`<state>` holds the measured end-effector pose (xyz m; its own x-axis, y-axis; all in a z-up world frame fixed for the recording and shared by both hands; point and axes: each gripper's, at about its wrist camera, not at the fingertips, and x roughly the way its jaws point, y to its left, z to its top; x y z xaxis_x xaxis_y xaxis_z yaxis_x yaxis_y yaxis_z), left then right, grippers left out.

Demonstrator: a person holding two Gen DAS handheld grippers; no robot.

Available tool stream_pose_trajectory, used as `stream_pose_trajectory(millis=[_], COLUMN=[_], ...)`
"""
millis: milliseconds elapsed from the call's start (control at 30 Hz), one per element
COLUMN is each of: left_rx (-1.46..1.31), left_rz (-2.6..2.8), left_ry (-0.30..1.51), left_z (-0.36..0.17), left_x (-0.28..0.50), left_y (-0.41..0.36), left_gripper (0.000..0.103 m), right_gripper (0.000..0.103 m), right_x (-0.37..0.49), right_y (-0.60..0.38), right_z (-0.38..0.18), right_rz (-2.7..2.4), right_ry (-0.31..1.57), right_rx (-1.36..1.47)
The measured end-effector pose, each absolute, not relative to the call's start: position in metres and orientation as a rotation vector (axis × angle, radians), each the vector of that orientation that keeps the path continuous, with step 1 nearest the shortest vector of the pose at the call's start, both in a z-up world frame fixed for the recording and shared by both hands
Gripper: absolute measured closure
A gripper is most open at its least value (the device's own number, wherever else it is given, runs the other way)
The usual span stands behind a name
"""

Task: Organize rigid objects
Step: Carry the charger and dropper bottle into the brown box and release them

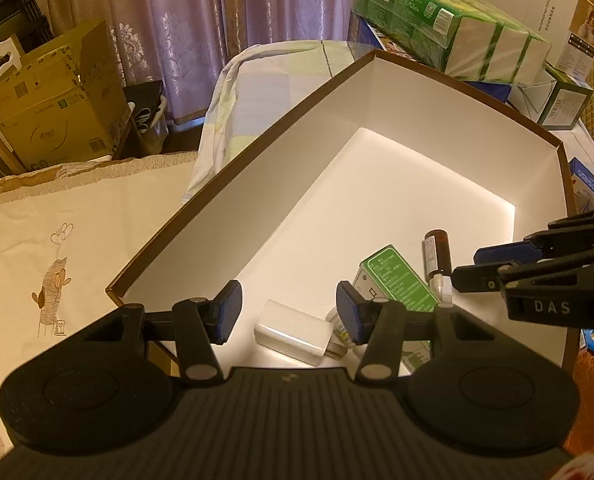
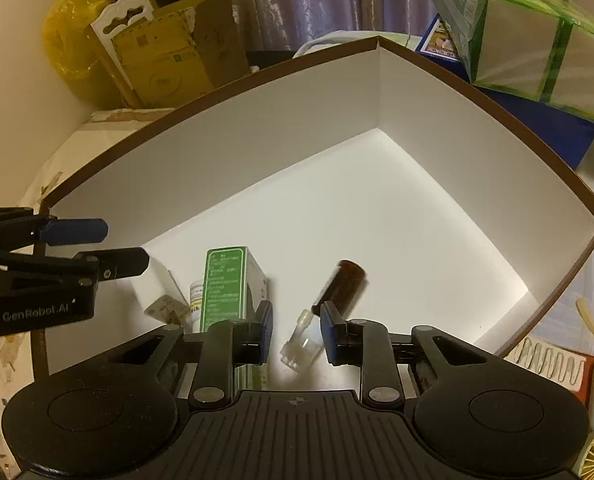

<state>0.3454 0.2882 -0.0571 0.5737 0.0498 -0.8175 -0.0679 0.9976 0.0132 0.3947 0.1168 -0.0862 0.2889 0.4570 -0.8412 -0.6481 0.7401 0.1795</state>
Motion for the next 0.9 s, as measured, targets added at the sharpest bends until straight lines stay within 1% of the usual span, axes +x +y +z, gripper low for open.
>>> stream_pose_trajectory(millis=[333, 900], left_rx=[-0.022, -0.005], left_rz=[0.065, 0.067], left_ry=[0.952, 0.907], left_z=[-0.053, -0.034], left_x=[0.340, 0.323], left_y=[0.283, 0.266], left_gripper=[0.055, 0.055], right_gripper=[0.076, 0.073], right_x=[0.385, 0.365], right_y=[0.115, 0.099], right_z=[-0.078, -0.053], right_rz=[0.759, 0.776], right_ry=[1.026, 0.968], right_rx=[-0.217, -0.187])
